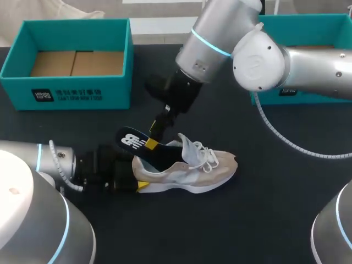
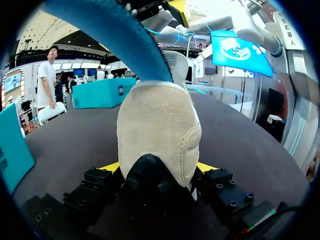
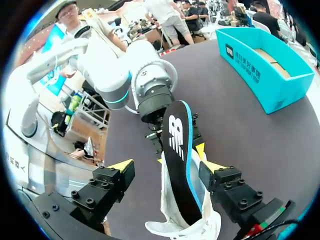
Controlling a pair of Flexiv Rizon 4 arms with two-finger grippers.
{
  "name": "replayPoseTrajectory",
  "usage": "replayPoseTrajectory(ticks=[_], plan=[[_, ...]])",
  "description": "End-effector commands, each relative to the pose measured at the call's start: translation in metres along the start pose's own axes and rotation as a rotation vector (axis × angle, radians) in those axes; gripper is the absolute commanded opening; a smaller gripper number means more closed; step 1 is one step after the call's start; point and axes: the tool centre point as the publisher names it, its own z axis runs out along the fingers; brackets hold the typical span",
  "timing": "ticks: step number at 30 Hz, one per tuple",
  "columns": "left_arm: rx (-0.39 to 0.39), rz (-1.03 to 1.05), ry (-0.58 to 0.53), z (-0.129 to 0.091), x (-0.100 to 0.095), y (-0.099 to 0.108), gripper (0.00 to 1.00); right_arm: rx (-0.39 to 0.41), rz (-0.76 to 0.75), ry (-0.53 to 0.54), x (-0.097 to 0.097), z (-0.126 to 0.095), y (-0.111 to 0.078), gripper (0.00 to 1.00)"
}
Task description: Take the shoe out of the shoebox, open the shoe tongue, remove and reinsert the insole, then place the shoe into the shoebox
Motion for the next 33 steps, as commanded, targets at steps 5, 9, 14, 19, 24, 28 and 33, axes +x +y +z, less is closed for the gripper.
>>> replayPoseTrajectory(ticks=[5,9,14,19,24,28,33], plan=[[-0.003,0.0,-0.001,0.001,0.0,0.002,0.0,-0.039,0.029,0.141,-0.008,0.019,-0.002,1.0],[-0.003,0.0,-0.001,0.001,0.0,0.002,0.0,-0.066,0.013,0.162,-0.007,0.03,0.002,1.0],[-0.003,0.0,-0.001,0.001,0.0,0.002,0.0,-0.074,-0.006,0.196,-0.007,0.041,0.007,0.89],[-0.003,0.0,-0.001,0.001,0.0,0.002,0.0,-0.068,-0.011,0.226,-0.006,0.048,0.008,0.58],[-0.003,0.0,-0.001,0.001,0.0,0.002,0.0,-0.06,-0.015,0.247,-0.007,0.05,0.008,0.42],[-0.003,0.0,-0.001,0.001,0.0,0.002,0.0,-0.055,-0.017,0.258,-0.006,0.051,0.006,0.0],[-0.003,0.0,-0.001,0.001,0.0,0.002,0.0,-0.036,-0.026,0.292,-0.004,0.05,0.009,0.0]])
